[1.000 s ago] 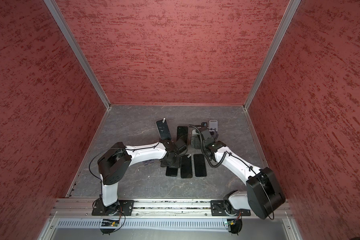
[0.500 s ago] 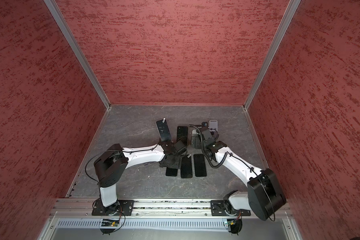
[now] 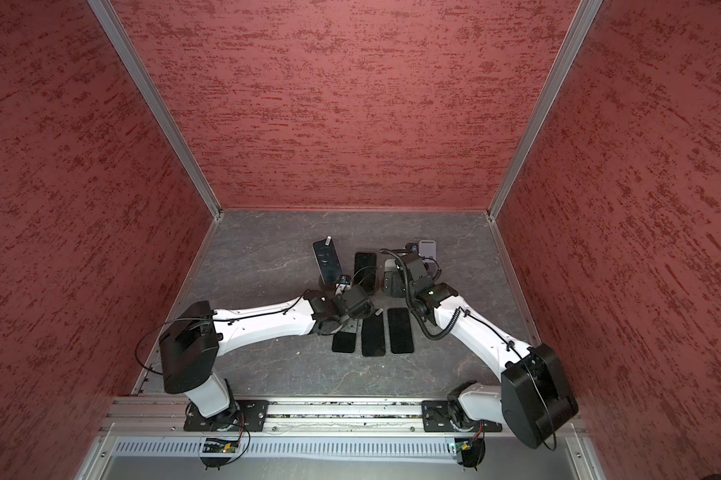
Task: Remove the phone from the phone stand
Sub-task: 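Raise the left gripper and move it back over the empty small stand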
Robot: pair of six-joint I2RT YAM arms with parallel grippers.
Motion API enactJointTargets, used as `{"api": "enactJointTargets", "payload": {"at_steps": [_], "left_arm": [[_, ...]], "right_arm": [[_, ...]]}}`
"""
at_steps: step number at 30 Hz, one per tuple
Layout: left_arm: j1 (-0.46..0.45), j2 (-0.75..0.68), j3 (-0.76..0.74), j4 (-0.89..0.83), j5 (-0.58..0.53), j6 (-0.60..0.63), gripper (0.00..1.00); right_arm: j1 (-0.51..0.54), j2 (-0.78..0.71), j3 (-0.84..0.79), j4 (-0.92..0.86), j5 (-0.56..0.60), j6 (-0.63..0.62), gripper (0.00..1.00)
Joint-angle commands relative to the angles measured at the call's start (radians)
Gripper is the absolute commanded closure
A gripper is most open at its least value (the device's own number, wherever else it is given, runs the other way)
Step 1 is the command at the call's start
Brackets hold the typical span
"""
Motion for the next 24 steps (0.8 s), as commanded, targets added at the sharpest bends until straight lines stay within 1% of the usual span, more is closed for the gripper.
{"api": "enactJointTargets", "payload": {"at_steps": [1,4,9,13,17,20,24], "left_arm": [[-0.007,-0.069,-0.048,-0.002,-0.151,-0.089,0.17],[-0.015,-0.123,-0.091,-0.042,-0.242,-0.186,0.17],[-0.019,-0.174,-0.117,-0.165,-0.332,-0.348,0.15],[-0.036,-0.168,-0.098,-0.297,-0.406,-0.482,0.12],[-0.043,-0.147,-0.088,-0.396,-0.437,-0.601,0.07],[-0.039,-0.150,-0.100,-0.401,-0.444,-0.628,0.04],[-0.018,-0.161,-0.117,-0.357,-0.421,-0.593,0.03]], "right_arm": [[-0.012,-0.017,0.018,-0.022,0.004,0.006,0.01],[-0.011,-0.014,0.017,-0.022,-0.003,0.009,0.01],[-0.011,-0.017,0.015,-0.019,-0.018,0.020,0.01],[-0.011,-0.015,0.010,-0.010,-0.030,0.028,0.01],[-0.011,-0.009,0.010,-0.009,-0.037,0.028,0.01],[-0.011,-0.005,0.008,-0.009,-0.038,0.029,0.01],[-0.011,0.000,0.007,-0.005,-0.044,0.033,0.01]]}}
